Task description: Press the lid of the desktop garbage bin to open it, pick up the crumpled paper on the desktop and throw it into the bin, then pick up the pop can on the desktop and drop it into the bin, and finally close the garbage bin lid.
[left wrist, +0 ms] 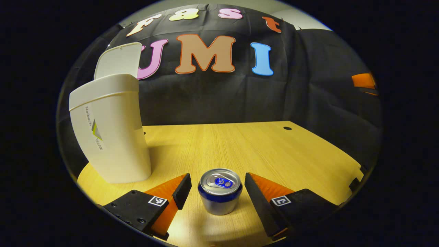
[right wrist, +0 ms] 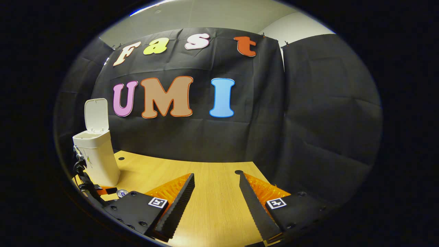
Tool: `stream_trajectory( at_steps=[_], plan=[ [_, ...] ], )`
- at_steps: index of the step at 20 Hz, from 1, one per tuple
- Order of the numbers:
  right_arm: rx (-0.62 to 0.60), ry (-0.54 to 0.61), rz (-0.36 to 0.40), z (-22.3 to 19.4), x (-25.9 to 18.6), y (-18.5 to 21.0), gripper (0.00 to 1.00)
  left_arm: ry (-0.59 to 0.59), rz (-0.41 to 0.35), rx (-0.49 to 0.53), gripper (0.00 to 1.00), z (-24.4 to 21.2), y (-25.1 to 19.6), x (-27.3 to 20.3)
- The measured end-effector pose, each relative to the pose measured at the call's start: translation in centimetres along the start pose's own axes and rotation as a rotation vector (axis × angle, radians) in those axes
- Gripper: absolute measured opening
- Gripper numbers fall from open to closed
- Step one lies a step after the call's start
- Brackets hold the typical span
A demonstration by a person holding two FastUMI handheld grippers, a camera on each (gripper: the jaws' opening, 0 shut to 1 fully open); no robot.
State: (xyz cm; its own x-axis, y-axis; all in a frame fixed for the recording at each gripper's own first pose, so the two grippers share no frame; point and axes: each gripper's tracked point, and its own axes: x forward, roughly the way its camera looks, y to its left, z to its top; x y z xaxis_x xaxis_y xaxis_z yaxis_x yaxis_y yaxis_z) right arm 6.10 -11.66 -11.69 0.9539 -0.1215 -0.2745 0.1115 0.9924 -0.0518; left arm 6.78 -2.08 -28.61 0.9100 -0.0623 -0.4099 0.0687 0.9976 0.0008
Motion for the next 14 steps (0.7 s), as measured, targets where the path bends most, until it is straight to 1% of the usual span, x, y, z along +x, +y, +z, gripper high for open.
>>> stream_trajectory(
  at_steps=[5, 7, 8, 9, 10, 11, 14],
  plan=[
    [-0.027, 0.011, -0.004, -0.3, -0.3, -0.5, 0.89, 0.048, 0.005, -0.006, 0.94, -2.3, 0.1, 0.9],
    [-0.039, 0.01, 0.004, -0.4, -0.5, 0.1, 0.89, 0.059, 0.006, -0.009, 0.77, -2.1, 0.1, 0.7],
    [-0.041, 0.008, 0.013, -0.3, -0.6, 0.4, 0.89, 0.06, 0.006, -0.01, 0.77, -1.7, 0.1, 0.5],
    [-0.043, 0.006, 0.022, -0.2, -0.5, 0.7, 0.89, 0.049, -0.002, -0.013, 0.77, -0.8, 0.0, 0.1],
    [-0.042, 0.002, 0.031, -0.1, -0.5, 1.1, 0.89, 0.026, -0.005, -0.014, 0.75, 0.6, 0.0, -0.5],
    [-0.04, -0.003, 0.042, 0.0, -0.7, 1.5, 0.89, -0.001, -0.009, -0.016, 0.77, 1.9, -0.1, -1.3],
    [-0.025, -0.017, 0.073, 0.5, -0.9, 3.0, 0.89, -0.089, -0.016, -0.025, 0.76, 7.3, 0.5, -3.2]
  ],
)
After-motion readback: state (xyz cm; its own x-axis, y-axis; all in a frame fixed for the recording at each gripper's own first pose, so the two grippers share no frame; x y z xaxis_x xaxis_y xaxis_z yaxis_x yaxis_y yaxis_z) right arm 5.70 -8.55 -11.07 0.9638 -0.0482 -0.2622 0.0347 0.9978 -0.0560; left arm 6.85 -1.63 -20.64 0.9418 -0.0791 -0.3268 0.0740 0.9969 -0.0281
